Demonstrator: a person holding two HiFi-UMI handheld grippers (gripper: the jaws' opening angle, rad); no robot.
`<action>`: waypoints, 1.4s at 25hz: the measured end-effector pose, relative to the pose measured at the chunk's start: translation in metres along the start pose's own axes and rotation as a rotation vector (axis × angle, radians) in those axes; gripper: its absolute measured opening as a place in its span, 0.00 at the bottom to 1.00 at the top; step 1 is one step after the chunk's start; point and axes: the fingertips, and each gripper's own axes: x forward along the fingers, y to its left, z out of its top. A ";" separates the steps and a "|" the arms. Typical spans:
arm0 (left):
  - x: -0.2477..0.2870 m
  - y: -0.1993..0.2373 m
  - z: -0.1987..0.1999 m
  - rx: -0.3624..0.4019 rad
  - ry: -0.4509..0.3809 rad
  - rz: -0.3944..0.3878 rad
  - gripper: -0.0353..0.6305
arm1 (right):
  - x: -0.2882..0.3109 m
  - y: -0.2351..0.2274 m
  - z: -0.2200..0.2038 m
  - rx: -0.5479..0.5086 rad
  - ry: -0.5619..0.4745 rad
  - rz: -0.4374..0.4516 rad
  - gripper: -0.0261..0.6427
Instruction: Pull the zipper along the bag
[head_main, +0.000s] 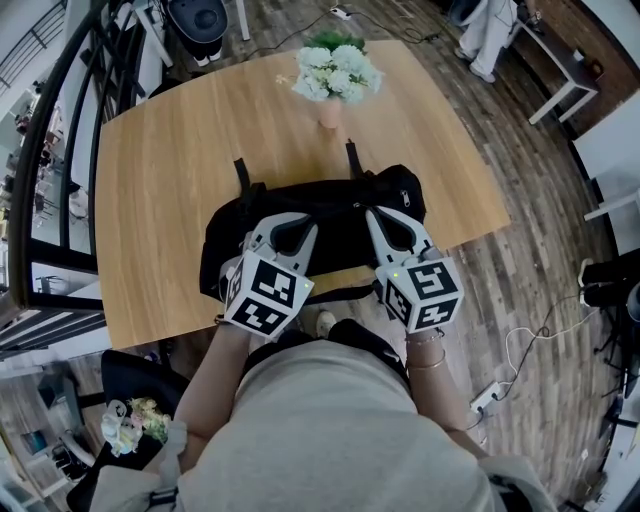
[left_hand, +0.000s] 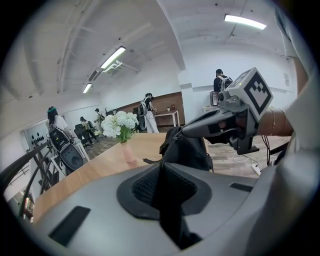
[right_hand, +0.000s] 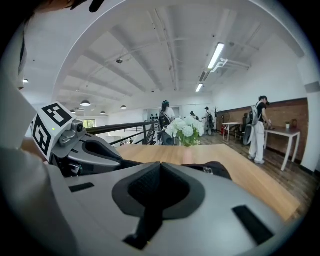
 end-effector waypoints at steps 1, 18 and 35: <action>-0.001 0.001 0.000 -0.001 -0.002 0.006 0.12 | -0.002 -0.005 0.000 0.005 -0.003 -0.011 0.06; -0.002 0.011 0.004 -0.042 -0.007 0.074 0.12 | -0.019 -0.069 0.002 0.039 -0.016 -0.114 0.06; 0.001 0.005 0.001 -0.060 0.007 0.197 0.12 | -0.017 -0.074 -0.007 0.030 -0.031 -0.065 0.07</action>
